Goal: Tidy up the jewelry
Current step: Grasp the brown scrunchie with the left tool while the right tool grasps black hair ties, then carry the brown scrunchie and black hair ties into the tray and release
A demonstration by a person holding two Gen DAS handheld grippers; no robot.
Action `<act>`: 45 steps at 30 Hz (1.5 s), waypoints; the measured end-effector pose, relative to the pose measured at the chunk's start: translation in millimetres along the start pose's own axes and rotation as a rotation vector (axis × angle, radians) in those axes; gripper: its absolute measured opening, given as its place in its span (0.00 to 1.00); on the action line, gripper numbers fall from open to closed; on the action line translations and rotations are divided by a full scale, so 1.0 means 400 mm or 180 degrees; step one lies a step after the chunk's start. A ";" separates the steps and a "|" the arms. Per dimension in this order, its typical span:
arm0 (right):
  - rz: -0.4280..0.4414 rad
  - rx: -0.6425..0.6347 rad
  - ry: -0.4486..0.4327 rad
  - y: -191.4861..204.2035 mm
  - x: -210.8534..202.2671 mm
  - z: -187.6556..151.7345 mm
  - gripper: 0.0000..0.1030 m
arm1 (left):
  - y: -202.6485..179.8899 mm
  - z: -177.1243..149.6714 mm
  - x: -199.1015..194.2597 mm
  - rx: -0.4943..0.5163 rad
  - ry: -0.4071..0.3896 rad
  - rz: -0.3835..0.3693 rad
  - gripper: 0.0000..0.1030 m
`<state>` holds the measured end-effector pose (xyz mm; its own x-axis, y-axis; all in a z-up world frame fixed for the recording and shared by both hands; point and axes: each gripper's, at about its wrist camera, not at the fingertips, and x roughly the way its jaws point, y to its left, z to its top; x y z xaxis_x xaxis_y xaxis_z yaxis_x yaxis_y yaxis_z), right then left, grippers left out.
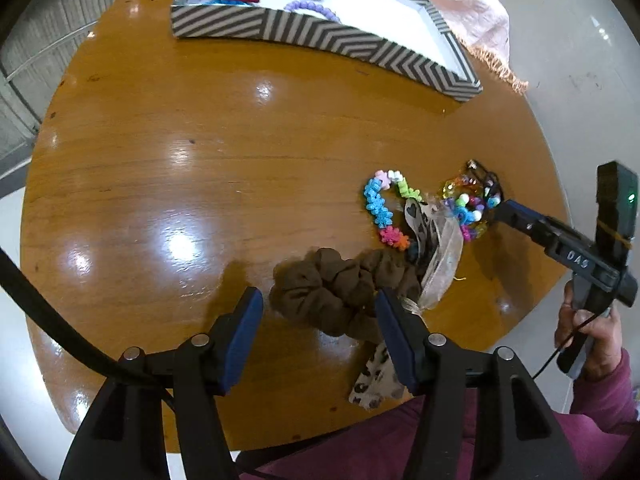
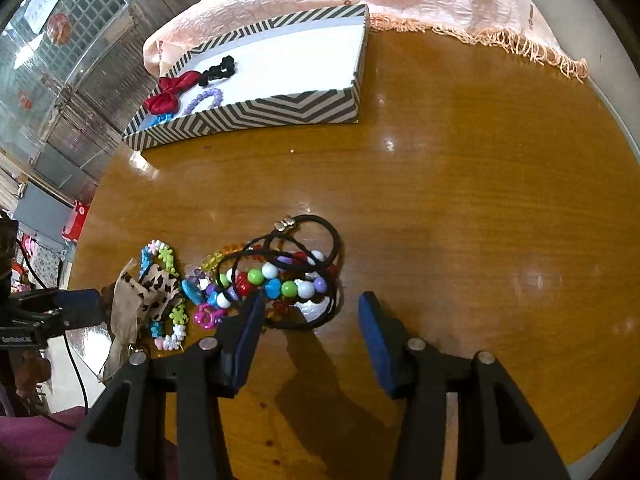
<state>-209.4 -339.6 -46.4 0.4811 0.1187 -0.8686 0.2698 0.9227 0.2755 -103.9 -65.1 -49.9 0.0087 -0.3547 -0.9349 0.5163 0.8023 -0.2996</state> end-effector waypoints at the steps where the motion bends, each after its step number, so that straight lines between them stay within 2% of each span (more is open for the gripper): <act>1: -0.0006 -0.0007 -0.0025 0.000 0.001 0.000 0.41 | -0.003 0.000 0.005 0.0026 0.0002 0.0024 0.24; 2: -0.0012 -0.0015 -0.0036 -0.003 0.001 0.001 0.33 | -0.006 0.000 0.008 0.0064 -0.0011 0.0036 0.15; 3: -0.0009 -0.0019 -0.0021 -0.002 0.004 0.002 0.16 | -0.010 0.001 0.009 0.0108 -0.0042 0.0046 0.13; 4: 0.0027 -0.0015 0.0010 -0.002 0.007 0.002 0.08 | -0.015 0.002 0.005 0.0145 -0.0083 0.0065 0.07; 7: 0.0034 -0.0089 0.0004 0.008 -0.001 0.003 0.04 | -0.029 0.006 -0.023 0.0262 -0.0226 0.0100 0.02; 16: 0.0064 -0.0319 -0.0299 0.046 -0.117 0.055 0.03 | -0.005 0.063 -0.146 0.0207 -0.0631 -0.0014 0.00; 19: 0.0021 -0.0349 -0.0126 0.047 -0.095 0.069 0.04 | -0.005 0.074 -0.169 0.0221 -0.0727 0.0000 0.00; 20: -0.0005 -0.0324 -0.0083 0.043 -0.084 0.065 0.07 | -0.004 0.076 -0.179 0.0225 -0.0761 0.0014 0.00; 22: -0.0063 -0.0269 0.0039 0.034 -0.055 0.052 0.25 | 0.003 0.074 -0.197 0.0231 -0.0811 0.0034 0.00; 23: -0.0072 -0.0247 0.0081 0.029 -0.040 0.043 0.29 | 0.003 0.076 -0.205 0.0233 -0.0833 0.0042 0.00; 27: -0.0029 -0.0153 0.0222 0.017 0.009 0.021 0.31 | 0.003 0.084 -0.239 0.0240 -0.0912 0.0029 0.00; 29: -0.0021 -0.0171 0.0120 0.016 0.010 0.014 0.32 | 0.006 0.091 -0.257 0.0233 -0.0951 0.0015 0.00; 30: 0.0013 -0.0154 0.0110 0.014 0.012 0.014 0.28 | 0.010 0.096 -0.264 0.0220 -0.0966 0.0009 0.00; 31: 0.0053 -0.0135 0.0121 0.011 0.013 0.014 0.09 | 0.012 0.099 -0.267 0.0210 -0.0975 0.0011 0.00; 32: 0.0091 -0.0122 0.0130 0.011 0.011 0.015 0.02 | 0.015 0.104 -0.271 0.0194 -0.0986 0.0013 0.00; 37: 0.0090 -0.0236 -0.0003 0.018 -0.039 0.031 0.02 | 0.031 0.126 -0.295 0.0121 -0.1046 0.0000 0.00; 45: 0.0186 -0.0297 -0.0326 0.037 -0.135 0.137 0.03 | 0.030 0.189 -0.352 0.0158 -0.1201 -0.0003 0.00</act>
<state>-185.9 -352.5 27.1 0.5775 0.1395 -0.8044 0.1625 0.9459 0.2807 -34.3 -41.5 92.6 0.3181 -0.5146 -0.7962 0.5574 0.7809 -0.2820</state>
